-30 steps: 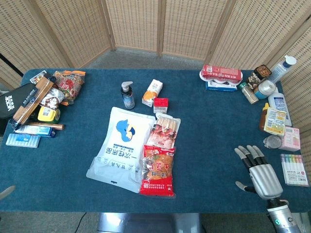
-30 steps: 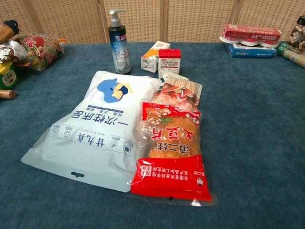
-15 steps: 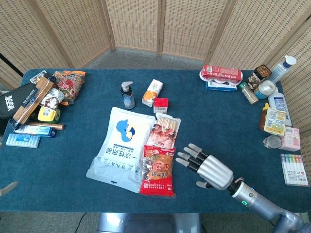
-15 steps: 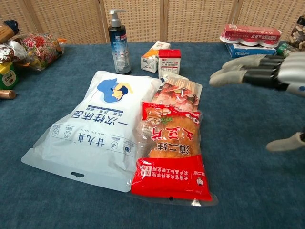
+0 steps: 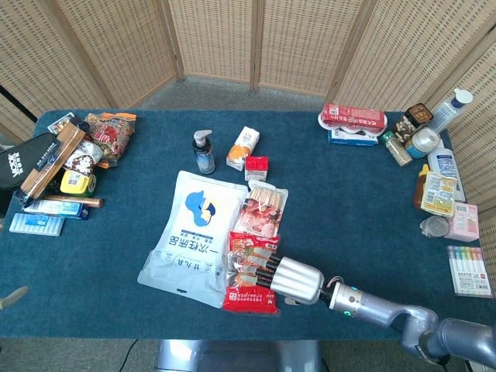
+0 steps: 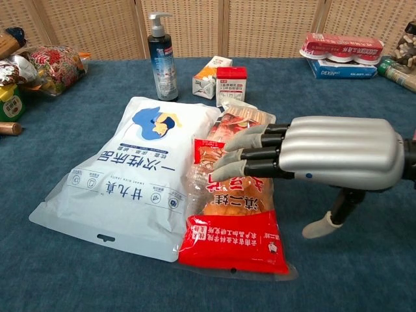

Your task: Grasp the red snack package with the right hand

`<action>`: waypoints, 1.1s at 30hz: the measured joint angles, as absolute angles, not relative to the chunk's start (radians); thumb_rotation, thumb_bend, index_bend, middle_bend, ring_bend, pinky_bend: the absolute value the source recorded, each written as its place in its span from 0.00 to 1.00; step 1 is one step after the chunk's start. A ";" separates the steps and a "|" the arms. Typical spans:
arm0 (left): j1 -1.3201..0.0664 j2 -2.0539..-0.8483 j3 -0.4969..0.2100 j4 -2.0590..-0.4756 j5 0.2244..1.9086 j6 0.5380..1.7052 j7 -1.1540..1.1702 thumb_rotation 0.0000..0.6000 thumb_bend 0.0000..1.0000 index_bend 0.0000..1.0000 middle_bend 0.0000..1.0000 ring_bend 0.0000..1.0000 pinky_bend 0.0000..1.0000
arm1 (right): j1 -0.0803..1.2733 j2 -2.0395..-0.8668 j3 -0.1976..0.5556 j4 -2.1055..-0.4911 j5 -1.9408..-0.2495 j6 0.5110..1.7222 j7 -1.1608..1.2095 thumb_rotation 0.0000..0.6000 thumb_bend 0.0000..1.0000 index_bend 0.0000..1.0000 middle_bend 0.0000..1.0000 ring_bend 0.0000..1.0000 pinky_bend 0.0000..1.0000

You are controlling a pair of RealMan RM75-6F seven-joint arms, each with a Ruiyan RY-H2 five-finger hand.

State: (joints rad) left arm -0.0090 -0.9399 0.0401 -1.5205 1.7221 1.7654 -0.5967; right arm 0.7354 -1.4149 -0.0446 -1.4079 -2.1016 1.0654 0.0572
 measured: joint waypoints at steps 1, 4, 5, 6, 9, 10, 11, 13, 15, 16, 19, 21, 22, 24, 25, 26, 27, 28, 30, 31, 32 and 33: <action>-0.010 -0.940 0.040 -1.521 1.722 1.762 -0.594 1.00 0.06 0.11 0.00 0.00 0.00 | 0.746 -1.421 -0.044 -1.405 -2.102 1.059 0.053 1.00 0.01 0.00 0.00 0.00 0.00; -0.012 -0.942 0.040 -1.523 1.723 1.757 -0.587 1.00 0.06 0.11 0.00 0.00 0.00 | 0.781 -1.441 -0.042 -1.388 -2.100 1.035 0.043 1.00 0.01 0.00 0.00 0.00 0.00; -0.012 -0.942 0.041 -1.524 1.723 1.755 -0.586 1.00 0.06 0.11 0.00 0.00 0.00 | 0.794 -1.450 -0.040 -1.377 -2.099 1.028 0.040 1.00 0.01 0.00 0.00 0.00 0.00; -0.013 -0.942 0.041 -1.525 1.722 1.754 -0.586 1.00 0.06 0.11 0.00 0.00 0.00 | 0.803 -1.456 -0.040 -1.367 -2.097 1.023 0.037 1.00 0.01 0.00 0.00 0.00 0.00; -0.013 -0.942 0.040 -1.526 1.718 1.750 -0.587 1.00 0.06 0.11 0.00 0.00 0.00 | 0.831 -1.475 -0.039 -1.330 -2.090 0.999 0.024 1.00 0.01 0.00 0.00 0.00 0.00; -0.014 -0.942 0.039 -1.526 1.716 1.749 -0.588 1.00 0.06 0.11 0.00 0.00 0.00 | 0.838 -1.480 -0.040 -1.320 -2.087 0.990 0.019 1.00 0.01 0.00 0.00 0.00 0.00; -0.014 -0.942 0.039 -1.526 1.715 1.748 -0.588 1.00 0.06 0.11 0.00 0.00 0.00 | 0.847 -1.487 -0.041 -1.308 -2.081 0.979 0.011 1.00 0.01 0.00 0.00 0.00 0.00; -0.014 -0.942 0.038 -1.525 1.712 1.745 -0.589 1.00 0.06 0.11 0.00 0.00 0.00 | 0.859 -1.496 -0.046 -1.294 -2.075 0.970 -0.002 1.00 0.00 0.00 0.00 0.00 0.00; -0.015 -0.942 0.037 -1.524 1.709 1.743 -0.590 1.00 0.06 0.11 0.00 0.00 0.00 | 0.865 -1.504 -0.056 -1.284 -2.074 0.970 -0.009 1.00 0.00 0.00 0.00 0.00 0.00; -0.015 -0.942 0.037 -1.523 1.708 1.740 -0.590 1.00 0.06 0.11 0.00 0.00 0.00 | 0.867 -1.508 -0.060 -1.279 -2.075 0.972 -0.013 1.00 0.00 0.00 0.00 0.00 0.00; -0.017 -0.943 0.036 -1.523 1.706 1.735 -0.591 1.00 0.06 0.11 0.00 0.00 0.00 | 0.876 -1.524 -0.078 -1.257 -2.080 0.985 -0.023 1.00 0.00 0.00 0.00 0.00 0.00; -0.017 -0.943 0.036 -1.523 1.707 1.734 -0.590 1.00 0.06 0.11 0.00 0.00 0.00 | 0.881 -1.534 -0.087 -1.244 -2.083 1.000 -0.017 1.00 0.02 0.00 0.00 0.00 0.00; -0.017 -0.943 0.036 -1.524 1.709 1.734 -0.590 1.00 0.06 0.11 0.00 0.00 0.00 | 0.882 -1.539 -0.091 -1.239 -2.085 1.009 -0.012 1.00 0.03 0.00 0.00 0.00 0.00; -0.018 -0.943 0.036 -1.524 1.710 1.734 -0.589 1.00 0.06 0.11 0.00 0.00 0.00 | 0.885 -1.553 -0.102 -1.219 -2.092 1.034 0.002 1.00 0.06 0.00 0.00 0.00 0.00; -0.018 -0.944 0.037 -1.525 1.711 1.734 -0.588 1.00 0.06 0.11 0.00 0.00 0.00 | 0.886 -1.560 -0.107 -1.207 -2.095 1.044 0.008 1.00 0.07 0.00 0.00 0.00 0.00; -0.018 -0.944 0.037 -1.525 1.711 1.734 -0.588 1.00 0.06 0.11 0.00 0.00 0.00 | 0.887 -1.570 -0.115 -1.190 -2.099 1.058 0.015 1.00 0.08 0.00 0.00 0.00 0.00; -0.018 -0.944 0.037 -1.525 1.712 1.734 -0.589 1.00 0.06 0.11 0.00 0.00 0.00 | 0.888 -1.579 -0.120 -1.177 -2.102 1.068 0.020 1.00 0.09 0.01 0.00 0.00 0.00; -0.017 -0.943 0.037 -1.525 1.713 1.735 -0.590 1.00 0.06 0.11 0.00 0.00 0.00 | 0.888 -1.587 -0.125 -1.164 -2.103 1.078 0.026 1.00 0.12 0.04 0.00 0.00 0.00; -0.017 -0.943 0.037 -1.524 1.713 1.736 -0.590 1.00 0.06 0.11 0.00 0.00 0.00 | 0.889 -1.606 -0.135 -1.137 -2.106 1.101 0.039 1.00 0.15 0.11 0.00 0.00 0.00; -0.016 -0.943 0.037 -1.524 1.714 1.737 -0.591 1.00 0.06 0.11 0.00 0.00 0.00 | 0.890 -1.614 -0.139 -1.126 -2.107 1.110 0.043 1.00 0.17 0.14 0.00 0.00 0.00; -0.016 -0.943 0.037 -1.524 1.714 1.737 -0.591 1.00 0.06 0.11 0.00 0.00 0.00 | 0.891 -1.623 -0.145 -1.113 -2.109 1.120 0.048 1.00 0.18 0.19 0.00 0.00 0.00; -0.016 -0.943 0.038 -1.524 1.715 1.738 -0.592 1.00 0.06 0.11 0.00 0.00 0.00 | 0.891 -1.629 -0.150 -1.103 -2.111 1.125 0.050 1.00 0.19 0.23 0.01 0.00 0.00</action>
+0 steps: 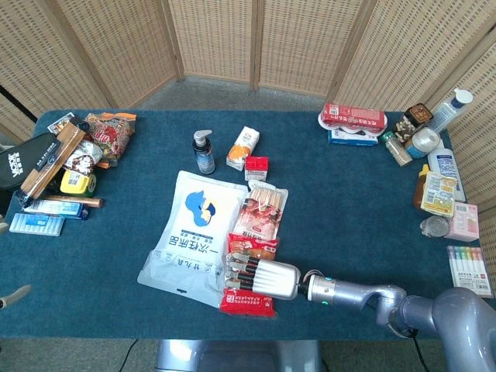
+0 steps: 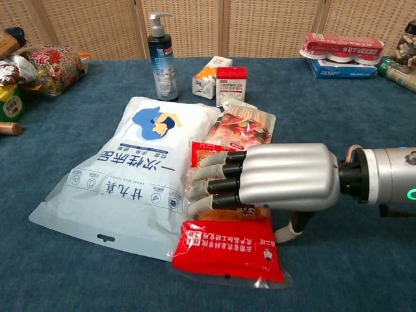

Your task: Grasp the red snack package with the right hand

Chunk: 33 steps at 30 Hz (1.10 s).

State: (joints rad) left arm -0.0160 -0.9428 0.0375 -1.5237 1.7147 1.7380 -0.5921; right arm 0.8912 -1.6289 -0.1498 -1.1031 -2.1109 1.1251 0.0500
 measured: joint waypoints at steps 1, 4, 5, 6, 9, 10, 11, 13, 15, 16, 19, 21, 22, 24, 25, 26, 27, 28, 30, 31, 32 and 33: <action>-0.016 -0.942 0.037 -1.524 1.715 1.739 -0.593 1.00 0.06 0.11 0.00 0.00 0.00 | 0.892 -1.635 -0.154 -1.094 -2.112 1.129 0.051 1.00 0.20 0.30 0.06 0.00 0.00; -0.015 -0.942 0.037 -1.523 1.715 1.741 -0.595 1.00 0.06 0.11 0.00 0.00 0.00 | 0.891 -1.652 -0.164 -1.066 -2.114 1.148 0.046 1.00 0.24 0.46 0.25 0.00 0.00; -0.015 -0.942 0.037 -1.523 1.715 1.741 -0.596 1.00 0.06 0.11 0.00 0.00 0.00 | 0.888 -1.658 -0.168 -1.058 -2.113 1.156 0.044 1.00 0.25 0.48 0.30 0.00 0.00; -0.014 -0.942 0.037 -1.523 1.715 1.742 -0.597 1.00 0.06 0.11 0.00 0.00 0.00 | 0.886 -1.661 -0.171 -1.055 -2.111 1.161 0.043 1.00 0.26 0.49 0.32 0.01 0.00; -0.013 -0.941 0.037 -1.522 1.716 1.745 -0.599 1.00 0.06 0.11 0.00 0.00 0.00 | 0.880 -1.660 -0.176 -1.056 -2.104 1.179 0.036 1.00 0.31 0.51 0.38 0.08 0.06; -0.013 -0.941 0.037 -1.522 1.717 1.745 -0.599 1.00 0.06 0.11 0.00 0.00 0.00 | 0.879 -1.657 -0.176 -1.060 -2.102 1.186 0.034 1.00 0.31 0.52 0.39 0.10 0.08; -0.013 -0.942 0.037 -1.522 1.717 1.746 -0.599 1.00 0.06 0.11 0.00 0.00 0.00 | 0.877 -1.651 -0.176 -1.067 -2.100 1.194 0.028 1.00 0.32 0.52 0.40 0.13 0.10; -0.013 -0.942 0.037 -1.522 1.718 1.745 -0.598 1.00 0.06 0.11 0.00 0.00 0.00 | 0.877 -1.637 -0.174 -1.082 -2.097 1.205 0.020 1.00 0.33 0.53 0.41 0.15 0.14; -0.014 -0.942 0.037 -1.523 1.721 1.745 -0.597 1.00 0.07 0.11 0.00 0.00 0.00 | 0.879 -1.614 -0.169 -1.106 -2.093 1.211 0.007 1.00 0.34 0.53 0.42 0.17 0.15; -0.014 -0.942 0.037 -1.523 1.722 1.747 -0.597 1.00 0.06 0.11 0.00 0.00 0.00 | 0.881 -1.602 -0.167 -1.119 -2.092 1.213 0.001 1.00 0.34 0.53 0.42 0.17 0.16; -0.013 -0.941 0.038 -1.524 1.727 1.751 -0.598 1.00 0.06 0.11 0.00 0.00 0.00 | 0.890 -1.557 -0.156 -1.169 -2.085 1.212 -0.025 1.00 0.34 0.53 0.43 0.18 0.17; -0.012 -0.940 0.038 -1.524 1.728 1.754 -0.601 1.00 0.06 0.11 0.00 0.00 0.00 | 0.897 -1.524 -0.147 -1.208 -2.078 1.208 -0.048 1.00 0.35 0.53 0.43 0.20 0.18; -0.012 -0.940 0.039 -1.523 1.729 1.757 -0.603 1.00 0.06 0.11 0.00 0.00 0.00 | 0.900 -1.509 -0.143 -1.224 -2.075 1.205 -0.059 1.00 0.35 0.53 0.43 0.20 0.19; -0.010 -0.939 0.039 -1.522 1.729 1.761 -0.607 1.00 0.07 0.11 0.00 0.00 0.00 | 0.908 -1.477 -0.132 -1.262 -2.069 1.195 -0.088 1.00 0.35 0.53 0.43 0.20 0.19; -0.009 -0.938 0.038 -1.521 1.729 1.765 -0.611 1.00 0.06 0.11 0.00 0.00 0.00 | 0.913 -1.463 -0.127 -1.278 -2.067 1.190 -0.101 1.00 0.35 0.53 0.43 0.20 0.19; -0.008 -0.937 0.038 -1.521 1.729 1.767 -0.614 1.00 0.06 0.11 0.00 0.00 0.00 | 0.918 -1.446 -0.119 -1.299 -2.065 1.184 -0.117 1.00 0.35 0.53 0.43 0.20 0.19; -0.007 -0.937 0.038 -1.520 1.730 1.770 -0.617 1.00 0.06 0.11 0.00 0.00 0.00 | 0.923 -1.434 -0.113 -1.314 -2.063 1.180 -0.129 1.00 0.35 0.53 0.43 0.20 0.19; -0.006 -0.936 0.038 -1.518 1.729 1.773 -0.620 1.00 0.06 0.11 0.00 0.00 0.00 | 0.927 -1.422 -0.106 -1.329 -2.060 1.176 -0.139 1.00 0.35 0.54 0.43 0.20 0.19; -0.004 -0.935 0.038 -1.516 1.729 1.776 -0.624 1.00 0.06 0.11 0.00 0.00 0.00 | 0.938 -1.394 -0.088 -1.365 -2.054 1.166 -0.160 1.00 0.35 0.54 0.43 0.20 0.19; -0.004 -0.935 0.038 -1.515 1.730 1.778 -0.627 1.00 0.06 0.11 0.00 0.00 0.00 | 0.944 -1.382 -0.078 -1.381 -2.051 1.161 -0.170 1.00 0.35 0.53 0.43 0.20 0.19; -0.003 -0.935 0.037 -1.514 1.730 1.779 -0.628 1.00 0.06 0.11 0.00 0.00 0.00 | 0.952 -1.365 -0.065 -1.402 -2.046 1.154 -0.184 1.00 0.35 0.53 0.43 0.20 0.19; -0.003 -0.935 0.038 -1.514 1.730 1.780 -0.629 1.00 0.06 0.11 0.00 0.00 0.00 | 0.958 -1.353 -0.054 -1.417 -2.043 1.149 -0.192 1.00 0.35 0.53 0.43 0.20 0.19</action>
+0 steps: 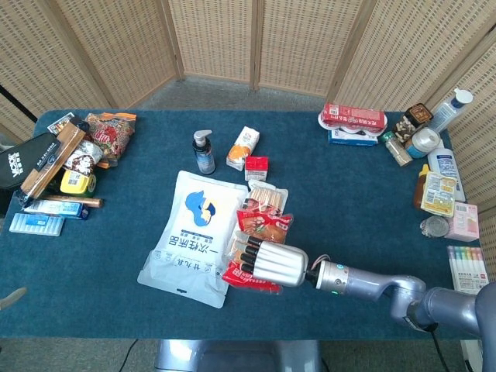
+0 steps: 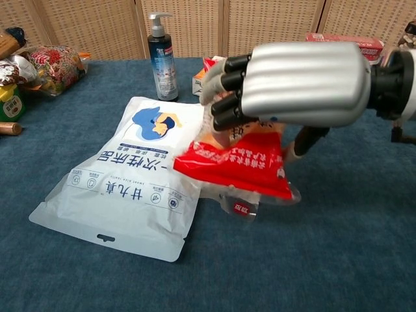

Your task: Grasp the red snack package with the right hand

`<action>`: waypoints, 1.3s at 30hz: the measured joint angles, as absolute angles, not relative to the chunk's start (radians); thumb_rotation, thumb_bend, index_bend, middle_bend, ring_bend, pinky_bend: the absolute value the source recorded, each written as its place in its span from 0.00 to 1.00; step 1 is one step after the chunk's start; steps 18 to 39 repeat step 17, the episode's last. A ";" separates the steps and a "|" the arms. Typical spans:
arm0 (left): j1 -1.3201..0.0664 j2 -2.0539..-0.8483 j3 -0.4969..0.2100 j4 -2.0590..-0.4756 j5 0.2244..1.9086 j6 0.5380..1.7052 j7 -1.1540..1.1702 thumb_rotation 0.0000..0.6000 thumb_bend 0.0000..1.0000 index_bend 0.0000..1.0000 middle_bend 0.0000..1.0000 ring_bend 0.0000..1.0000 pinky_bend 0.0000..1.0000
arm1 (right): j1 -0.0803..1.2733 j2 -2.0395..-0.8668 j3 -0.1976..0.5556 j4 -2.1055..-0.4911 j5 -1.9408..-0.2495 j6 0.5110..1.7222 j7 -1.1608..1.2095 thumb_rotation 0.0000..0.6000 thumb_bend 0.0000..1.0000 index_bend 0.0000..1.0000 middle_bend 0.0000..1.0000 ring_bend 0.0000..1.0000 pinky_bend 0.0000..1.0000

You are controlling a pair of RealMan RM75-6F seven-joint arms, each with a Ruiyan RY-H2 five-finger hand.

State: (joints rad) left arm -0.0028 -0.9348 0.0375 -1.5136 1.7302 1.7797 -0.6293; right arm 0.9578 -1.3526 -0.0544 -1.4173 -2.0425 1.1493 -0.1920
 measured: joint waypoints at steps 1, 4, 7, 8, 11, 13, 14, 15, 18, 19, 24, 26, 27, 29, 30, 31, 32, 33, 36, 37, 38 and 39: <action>-0.003 -0.935 0.038 -1.513 1.731 1.780 -0.630 1.00 0.06 0.11 0.00 0.00 0.00 | 0.963 -1.341 -0.044 -1.433 -2.038 1.145 -0.199 1.00 0.35 0.53 0.43 0.20 0.19; -0.003 -0.935 0.038 -1.512 1.733 1.781 -0.630 1.00 0.06 0.11 0.00 0.00 0.00 | 0.983 -1.300 -0.002 -1.482 -2.019 1.129 -0.222 1.00 0.35 0.53 0.42 0.20 0.19; -0.002 -0.935 0.038 -1.512 1.735 1.783 -0.629 1.00 0.06 0.11 0.00 0.00 0.00 | 1.003 -1.263 0.043 -1.523 -1.990 1.111 -0.238 1.00 0.35 0.53 0.42 0.20 0.19; -0.002 -0.935 0.038 -1.512 1.735 1.784 -0.629 1.00 0.06 0.11 0.00 0.00 0.00 | 1.010 -1.249 0.059 -1.536 -1.979 1.104 -0.242 1.00 0.35 0.53 0.42 0.20 0.19; -0.002 -0.935 0.038 -1.511 1.736 1.783 -0.630 1.00 0.06 0.11 0.00 0.00 0.00 | 1.028 -1.220 0.097 -1.560 -1.951 1.089 -0.248 1.00 0.35 0.53 0.42 0.20 0.19; -0.003 -0.935 0.038 -1.511 1.735 1.783 -0.629 1.00 0.06 0.11 0.00 0.00 0.00 | 1.038 -1.207 0.117 -1.570 -1.935 1.081 -0.250 1.00 0.35 0.53 0.42 0.20 0.19; -0.003 -0.935 0.038 -1.511 1.735 1.782 -0.629 1.00 0.06 0.11 0.00 0.00 0.00 | 1.043 -1.201 0.129 -1.576 -1.925 1.077 -0.251 1.00 0.35 0.52 0.42 0.20 0.19; -0.003 -0.935 0.038 -1.511 1.735 1.782 -0.629 1.00 0.06 0.11 0.00 0.00 0.00 | 1.046 -1.198 0.137 -1.580 -1.918 1.074 -0.253 1.00 0.35 0.52 0.42 0.20 0.19; -0.004 -0.936 0.038 -1.510 1.735 1.781 -0.628 1.00 0.06 0.11 0.00 0.00 0.00 | 1.052 -1.190 0.152 -1.586 -1.907 1.070 -0.258 1.00 0.35 0.52 0.42 0.20 0.19; -0.004 -0.936 0.038 -1.510 1.735 1.781 -0.628 1.00 0.06 0.11 0.00 0.00 0.00 | 1.052 -1.190 0.152 -1.586 -1.907 1.070 -0.258 1.00 0.35 0.52 0.42 0.20 0.19; -0.004 -0.936 0.038 -1.510 1.735 1.781 -0.628 1.00 0.06 0.11 0.00 0.00 0.00 | 1.052 -1.190 0.152 -1.586 -1.907 1.070 -0.258 1.00 0.35 0.52 0.42 0.20 0.19; -0.004 -0.936 0.038 -1.510 1.735 1.781 -0.628 1.00 0.06 0.11 0.00 0.00 0.00 | 1.052 -1.190 0.152 -1.586 -1.907 1.070 -0.258 1.00 0.35 0.52 0.42 0.20 0.19; -0.004 -0.936 0.038 -1.510 1.735 1.781 -0.628 1.00 0.06 0.11 0.00 0.00 0.00 | 1.052 -1.190 0.152 -1.586 -1.907 1.070 -0.258 1.00 0.35 0.52 0.42 0.20 0.19; -0.004 -0.936 0.038 -1.510 1.735 1.781 -0.628 1.00 0.06 0.11 0.00 0.00 0.00 | 1.052 -1.190 0.152 -1.586 -1.907 1.070 -0.258 1.00 0.35 0.52 0.42 0.20 0.19; -0.004 -0.936 0.038 -1.510 1.735 1.781 -0.628 1.00 0.06 0.11 0.00 0.00 0.00 | 1.052 -1.190 0.152 -1.586 -1.907 1.070 -0.258 1.00 0.35 0.52 0.42 0.20 0.19; -0.004 -0.936 0.038 -1.510 1.735 1.781 -0.628 1.00 0.06 0.11 0.00 0.00 0.00 | 1.052 -1.190 0.152 -1.586 -1.907 1.070 -0.258 1.00 0.35 0.52 0.42 0.20 0.19; -0.004 -0.936 0.038 -1.510 1.735 1.781 -0.628 1.00 0.06 0.11 0.00 0.00 0.00 | 1.052 -1.190 0.152 -1.586 -1.907 1.070 -0.258 1.00 0.35 0.52 0.42 0.20 0.19; -0.004 -0.936 0.038 -1.510 1.735 1.781 -0.628 1.00 0.06 0.11 0.00 0.00 0.00 | 1.052 -1.190 0.152 -1.586 -1.907 1.070 -0.258 1.00 0.35 0.52 0.42 0.20 0.19; -0.004 -0.936 0.038 -1.510 1.735 1.781 -0.628 1.00 0.06 0.11 0.00 0.00 0.00 | 1.052 -1.190 0.152 -1.586 -1.907 1.070 -0.258 1.00 0.35 0.52 0.42 0.20 0.19; -0.004 -0.936 0.038 -1.510 1.735 1.781 -0.628 1.00 0.06 0.11 0.00 0.00 0.00 | 1.052 -1.190 0.152 -1.586 -1.907 1.070 -0.258 1.00 0.35 0.52 0.42 0.20 0.19; -0.004 -0.936 0.038 -1.510 1.735 1.781 -0.628 1.00 0.06 0.11 0.00 0.00 0.00 | 1.052 -1.190 0.152 -1.586 -1.907 1.070 -0.258 1.00 0.35 0.52 0.42 0.20 0.19; -0.004 -0.936 0.038 -1.510 1.735 1.781 -0.628 1.00 0.06 0.11 0.00 0.00 0.00 | 1.052 -1.190 0.152 -1.586 -1.907 1.070 -0.258 1.00 0.35 0.52 0.42 0.20 0.19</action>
